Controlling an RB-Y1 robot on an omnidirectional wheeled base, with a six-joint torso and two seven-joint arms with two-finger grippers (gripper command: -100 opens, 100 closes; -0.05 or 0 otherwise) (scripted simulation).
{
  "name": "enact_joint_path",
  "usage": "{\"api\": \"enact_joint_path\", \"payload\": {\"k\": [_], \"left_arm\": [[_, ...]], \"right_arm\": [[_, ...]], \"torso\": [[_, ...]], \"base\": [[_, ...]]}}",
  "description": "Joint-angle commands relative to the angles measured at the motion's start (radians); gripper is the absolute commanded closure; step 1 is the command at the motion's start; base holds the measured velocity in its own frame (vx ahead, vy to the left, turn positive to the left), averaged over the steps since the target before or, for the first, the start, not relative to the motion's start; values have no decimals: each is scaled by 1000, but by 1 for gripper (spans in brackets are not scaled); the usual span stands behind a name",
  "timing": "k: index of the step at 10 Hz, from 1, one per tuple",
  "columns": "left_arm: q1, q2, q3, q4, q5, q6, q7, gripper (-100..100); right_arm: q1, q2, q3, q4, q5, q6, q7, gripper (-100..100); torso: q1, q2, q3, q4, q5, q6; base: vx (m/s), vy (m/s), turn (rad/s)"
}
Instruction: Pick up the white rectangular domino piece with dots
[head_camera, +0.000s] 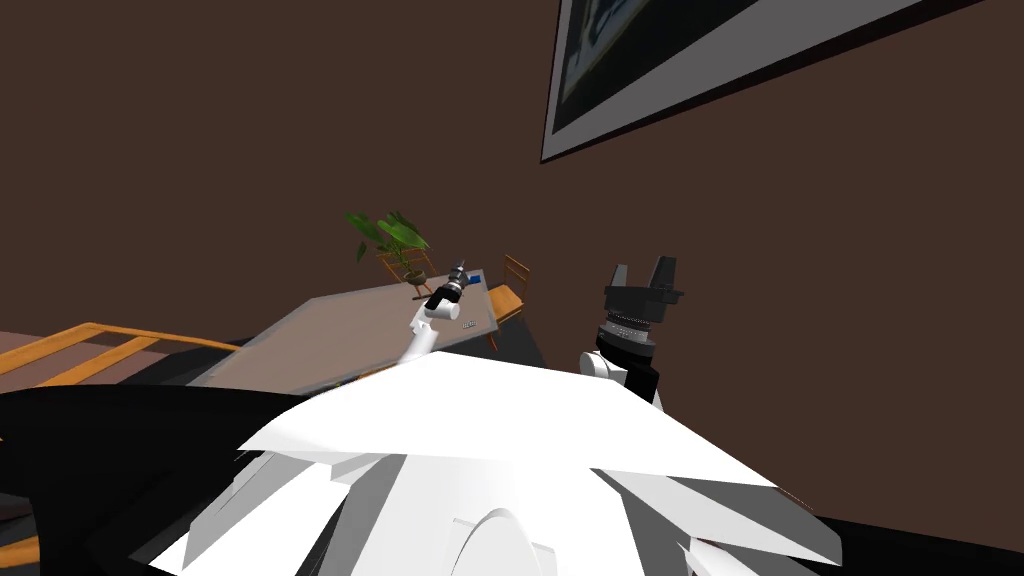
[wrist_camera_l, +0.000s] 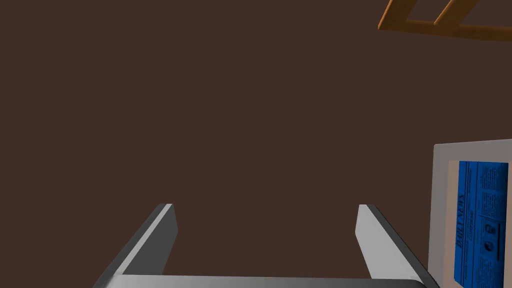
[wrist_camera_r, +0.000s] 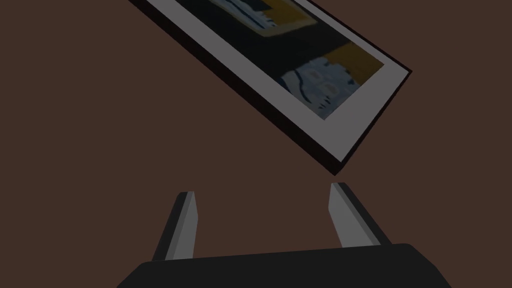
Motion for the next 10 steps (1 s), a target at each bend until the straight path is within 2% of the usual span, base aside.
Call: {"api": "enact_joint_path", "payload": {"k": [1, 2, 3, 4, 5, 6, 7, 9, 10], "left_arm": [[-42, 18, 15, 50, 20, 50, 18, -100], [-42, 18, 15, 77, 20, 59, 18, -100], [-75, 30, 27, 118, 35, 92, 33, -100], [-75, 30, 27, 144, 35, 102, 33, -100], [-107, 42, 40, 186, 49, 137, 48, -100], [-107, 42, 40, 200, 49, 144, 48, -100], [-137, 54, 54, 239, 62, 183, 64, -100], [-137, 54, 54, 284, 62, 186, 64, -100], [-164, 65, 69, 326, 75, 228, 80, -100]], "right_arm": [[0, 0, 0, 0, 0, 0, 0, 0], [0, 0, 0, 0, 0, 0, 0, 0], [0, 0, 0, 0, 0, 0, 0, 0], [0, 0, 0, 0, 0, 0, 0, 0], [0, 0, 0, 0, 0, 0, 0, 0], [0, 0, 0, 0, 0, 0, 0, 0], [0, 0, 0, 0, 0, 0, 0, 0], [0, 0, 0, 0, 0, 0, 0, 0], [0, 0, 0, 0, 0, 0, 0, 0]], "torso": [[0, 0, 0, 0, 0, 0], [0, 0, 0, 0, 0, 1], [0, -1, 0, 0, 0, 0], [0, -1, 0, 0, 0, 1], [0, -1, 0, 0, 0, 0], [0, 0, 0, 0, 0, 0], [0, -1, 0, 0, 0, 0], [0, -1, 0, 0, 0, 0], [-1, -2, -1, 0, 0, -1]], "base": [[-52, 30, -188], [-42, 34, -124], [-42, 36, -257], [-38, 30, -129], [-50, 29, -223], [-43, 32, -116], [-53, 30, -243], [-25, 21, -49], [-19, 22, -177]]}}
